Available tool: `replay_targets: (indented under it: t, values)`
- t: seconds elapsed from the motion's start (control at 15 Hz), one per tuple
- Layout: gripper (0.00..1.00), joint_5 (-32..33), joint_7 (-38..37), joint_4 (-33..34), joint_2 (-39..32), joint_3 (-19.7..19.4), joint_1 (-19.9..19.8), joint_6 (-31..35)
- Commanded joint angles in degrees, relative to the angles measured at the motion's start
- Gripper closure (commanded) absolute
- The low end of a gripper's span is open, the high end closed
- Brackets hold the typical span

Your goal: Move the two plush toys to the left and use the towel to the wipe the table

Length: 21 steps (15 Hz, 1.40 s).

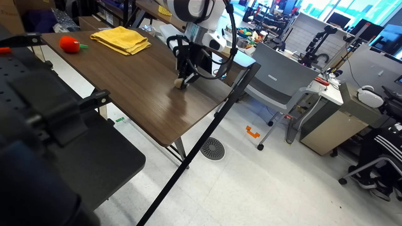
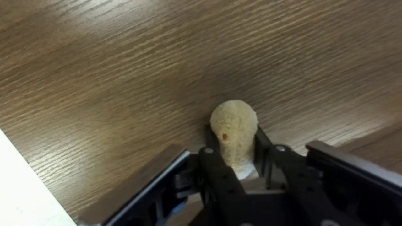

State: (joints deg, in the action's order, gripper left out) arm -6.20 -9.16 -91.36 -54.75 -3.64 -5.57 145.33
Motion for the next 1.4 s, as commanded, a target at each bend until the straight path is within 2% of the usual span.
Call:
replay_targets:
  t: [0.0, 0.13, 0.27, 0.47, 0.6, 0.73, 1.0, 1.2, 1.33]
  values:
    - [0.98, -0.74, 1.9, -1.49, 1.69, 1.31, -0.53, 0.44]
    - [0.95, -0.55, 3.11, -3.65, 3.92, 2.09, -0.2, 0.86]
    - [0.97, -0.05, 6.14, -8.46, 8.32, 3.89, 0.42, 2.36]
    - [0.96, 0.14, 12.65, -16.29, 15.66, 8.38, 0.84, 3.83]
    - [0.96, -0.45, 15.88, -20.04, 19.93, 11.74, 1.36, 1.82]
    - [0.96, -0.09, 17.52, -23.34, 23.34, 14.19, 3.5, 0.53]
    - [0.96, 0.84, 16.02, -21.53, 21.52, 15.28, 9.06, -5.6]
    - [0.96, 2.71, 14.62, -19.93, 18.0, 13.79, 13.05, -6.13]
    - [0.96, 3.66, 14.21, -19.51, 16.22, 12.98, 14.14, -6.52]
